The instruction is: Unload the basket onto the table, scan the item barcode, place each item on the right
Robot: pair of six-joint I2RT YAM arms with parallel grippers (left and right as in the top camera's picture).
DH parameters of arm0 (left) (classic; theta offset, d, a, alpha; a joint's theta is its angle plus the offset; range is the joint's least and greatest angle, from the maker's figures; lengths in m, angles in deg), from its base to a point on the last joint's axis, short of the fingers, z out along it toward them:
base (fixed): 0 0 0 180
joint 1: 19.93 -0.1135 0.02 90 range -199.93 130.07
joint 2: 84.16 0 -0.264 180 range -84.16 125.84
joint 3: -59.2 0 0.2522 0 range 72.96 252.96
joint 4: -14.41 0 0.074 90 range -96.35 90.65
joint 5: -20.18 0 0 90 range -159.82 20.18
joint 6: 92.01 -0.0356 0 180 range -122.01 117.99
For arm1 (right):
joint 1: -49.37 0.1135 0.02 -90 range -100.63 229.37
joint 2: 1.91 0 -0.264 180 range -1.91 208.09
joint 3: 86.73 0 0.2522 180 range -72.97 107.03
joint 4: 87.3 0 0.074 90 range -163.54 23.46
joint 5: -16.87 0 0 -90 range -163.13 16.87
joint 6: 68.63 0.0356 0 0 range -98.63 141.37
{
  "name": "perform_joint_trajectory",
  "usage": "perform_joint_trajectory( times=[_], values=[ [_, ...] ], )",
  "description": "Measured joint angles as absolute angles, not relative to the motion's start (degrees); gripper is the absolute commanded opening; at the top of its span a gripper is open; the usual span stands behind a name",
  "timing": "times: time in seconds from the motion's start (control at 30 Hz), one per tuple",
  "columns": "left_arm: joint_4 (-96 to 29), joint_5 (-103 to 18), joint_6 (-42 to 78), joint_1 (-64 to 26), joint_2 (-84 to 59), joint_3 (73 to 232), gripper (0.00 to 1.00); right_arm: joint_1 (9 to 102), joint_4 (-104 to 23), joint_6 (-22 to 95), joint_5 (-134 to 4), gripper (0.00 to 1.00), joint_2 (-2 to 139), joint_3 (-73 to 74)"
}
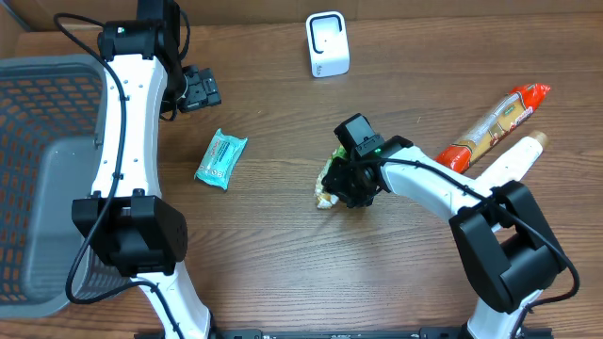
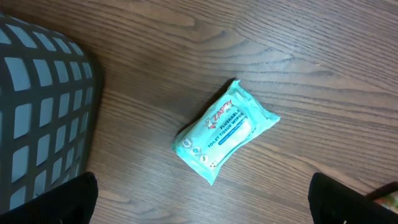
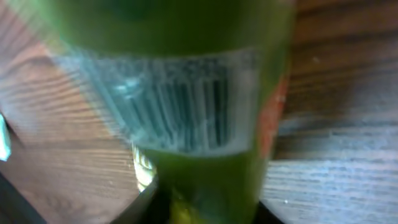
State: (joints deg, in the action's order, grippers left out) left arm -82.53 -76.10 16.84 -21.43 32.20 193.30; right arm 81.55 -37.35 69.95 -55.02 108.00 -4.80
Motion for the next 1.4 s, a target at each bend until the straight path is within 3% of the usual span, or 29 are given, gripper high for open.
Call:
perform_joint_trajectory(
  times=[0.13, 0.4, 0.6, 0.8, 0.93, 0.97, 1.07, 1.1, 1.17, 1.4],
  values=[
    [-82.53, -76.1, 16.84, -21.43, 32.2, 193.3, 1.0, 80.54, -34.95, 63.87, -54.24, 0.04, 108.11, -2.97],
    [-82.53, -76.1, 16.82, -21.43, 32.2, 193.3, 0.99, 78.64, -19.14, 41.67, -59.31, 0.04, 110.23, 8.51],
    [-82.53, -76.1, 16.84, -21.43, 32.2, 193.3, 0.99, 87.91, -17.16, 30.02, -80.6, 0.04, 110.29, 15.06],
    [-82.53, -76.1, 16.84, -21.43, 32.2, 193.3, 1.0, 97.85, -16.15, 27.0, -99.5, 0.04, 114.88, 15.13],
    [-82.53, -76.1, 16.82, -21.43, 32.2, 193.3, 1.0, 99.36, -14.29, 27.5, -108.9, 0.04, 121.05, 15.13],
    [-82.53, -76.1, 16.84, -21.43, 32.2, 193.3, 1.0, 99.58, -13.55, 28.07, -110.54, 0.1, 121.37, 15.17],
    [-82.53, -76.1, 16.84, -21.43, 32.2, 193.3, 1.0, 99.67, -12.02, 29.03, -110.58, 0.47, 121.4, 15.17],
    [-82.53, -76.1, 16.84, -21.43, 32.2, 193.3, 1.0, 99.78, -11.6, 29.17, -109.6, 0.55, 121.4, 15.17],
    [-82.51, -76.1, 16.84, -21.43, 32.2, 193.3, 1.0, 100.48, -10.77, 29.62, -106.89, 0.6, 121.42, 15.19],
    [-82.53, -76.1, 16.84, -21.43, 32.2, 193.3, 0.99, 104.67, -7.98, 30.37, -97.08, 0.63, 121.42, 16.33]
  ],
)
